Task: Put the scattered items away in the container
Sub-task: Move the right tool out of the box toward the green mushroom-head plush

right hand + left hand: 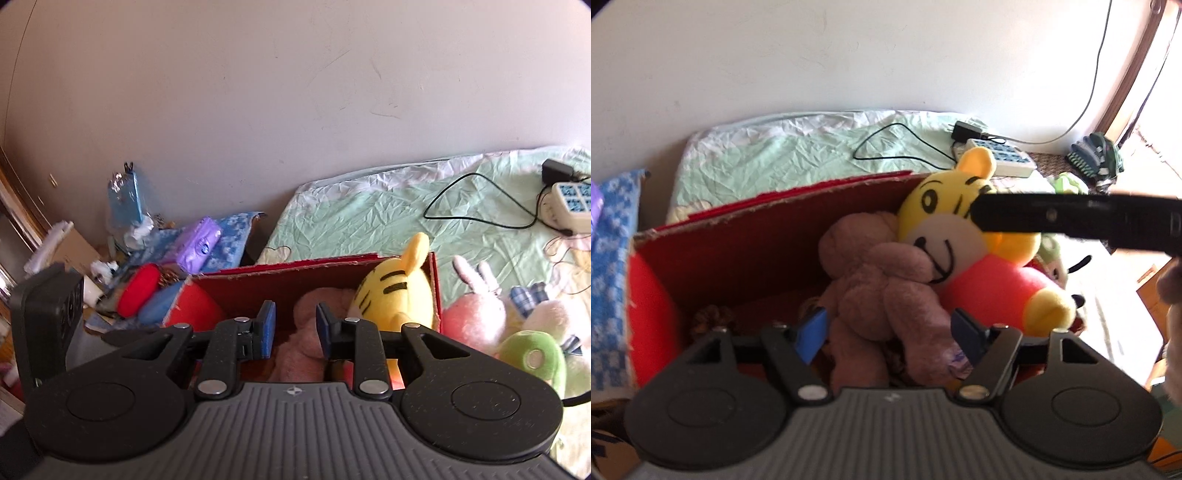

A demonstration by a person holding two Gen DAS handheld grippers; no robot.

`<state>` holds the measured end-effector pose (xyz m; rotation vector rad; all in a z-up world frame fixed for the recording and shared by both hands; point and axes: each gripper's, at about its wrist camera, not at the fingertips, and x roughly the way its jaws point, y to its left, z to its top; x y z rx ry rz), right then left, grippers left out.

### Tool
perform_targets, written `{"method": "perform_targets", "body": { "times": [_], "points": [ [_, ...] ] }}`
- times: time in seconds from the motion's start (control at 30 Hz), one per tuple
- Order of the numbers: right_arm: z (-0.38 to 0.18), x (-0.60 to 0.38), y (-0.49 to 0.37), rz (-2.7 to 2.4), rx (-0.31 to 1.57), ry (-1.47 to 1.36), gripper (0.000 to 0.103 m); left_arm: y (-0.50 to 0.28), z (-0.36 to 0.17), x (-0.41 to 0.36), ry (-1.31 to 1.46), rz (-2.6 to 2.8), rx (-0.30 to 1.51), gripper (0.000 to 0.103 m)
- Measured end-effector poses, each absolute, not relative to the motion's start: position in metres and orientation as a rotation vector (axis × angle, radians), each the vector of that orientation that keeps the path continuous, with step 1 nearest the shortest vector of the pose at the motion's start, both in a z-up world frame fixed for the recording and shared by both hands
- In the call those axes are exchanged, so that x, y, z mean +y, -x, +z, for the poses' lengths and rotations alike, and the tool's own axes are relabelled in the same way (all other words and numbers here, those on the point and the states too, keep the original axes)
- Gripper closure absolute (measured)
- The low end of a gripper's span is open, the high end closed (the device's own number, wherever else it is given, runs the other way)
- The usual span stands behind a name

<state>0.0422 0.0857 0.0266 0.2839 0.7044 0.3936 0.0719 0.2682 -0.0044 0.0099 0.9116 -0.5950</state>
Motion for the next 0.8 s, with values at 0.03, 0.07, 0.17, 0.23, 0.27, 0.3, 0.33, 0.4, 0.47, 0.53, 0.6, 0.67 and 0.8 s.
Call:
{"method": "perform_targets", "body": {
  "times": [0.03, 0.07, 0.17, 0.23, 0.27, 0.3, 0.33, 0.4, 0.47, 0.53, 0.6, 0.67, 0.8],
  "points": [
    [0.026, 0.086, -0.041, 0.395, 0.705, -0.285, 0.075, -0.072, -0.005, 0.267, -0.004, -0.605, 0.913, 0.031],
    [0.024, 0.085, -0.04, 0.397, 0.708, -0.29, 0.076, -0.071, -0.005, 0.266, -0.005, -0.612, 0.913, 0.031],
    [0.022, 0.083, -0.037, 0.394, 0.706, -0.293, 0.076, -0.069, -0.007, 0.261, -0.018, -0.614, 0.915, 0.031],
    [0.024, 0.081, -0.034, 0.395, 0.695, -0.302, 0.076, -0.069, -0.007, 0.26, -0.023, -0.601, 0.919, 0.031],
    [0.026, 0.08, -0.033, 0.396, 0.686, -0.307, 0.076, -0.069, -0.006, 0.261, -0.021, -0.59, 0.923, 0.03],
    [0.027, 0.079, -0.032, 0.395, 0.678, -0.31, 0.076, -0.07, -0.006, 0.264, -0.016, -0.578, 0.926, 0.03],
    [0.029, 0.077, -0.03, 0.392, 0.673, -0.312, 0.076, -0.071, -0.005, 0.267, -0.008, -0.563, 0.929, 0.029],
    [0.031, 0.077, -0.028, 0.376, 0.667, -0.31, 0.076, -0.073, -0.001, 0.272, 0.005, -0.52, 0.934, 0.029],
    [0.032, 0.077, -0.025, 0.357, 0.664, -0.31, 0.075, -0.075, 0.003, 0.278, 0.015, -0.474, 0.936, 0.024],
    [0.034, 0.077, -0.023, 0.343, 0.663, -0.307, 0.075, -0.078, 0.004, 0.281, 0.02, -0.423, 0.948, 0.024],
    [0.036, 0.08, -0.021, 0.323, 0.664, -0.286, 0.075, -0.078, 0.006, 0.28, 0.009, -0.381, 0.957, 0.024],
    [0.037, 0.084, -0.019, 0.305, 0.662, -0.258, 0.075, -0.078, 0.006, 0.278, -0.007, -0.344, 0.959, 0.024],
    [0.038, 0.091, -0.016, 0.295, 0.665, -0.228, 0.075, -0.076, 0.009, 0.275, -0.028, -0.298, 0.947, 0.024]
  ]
}}
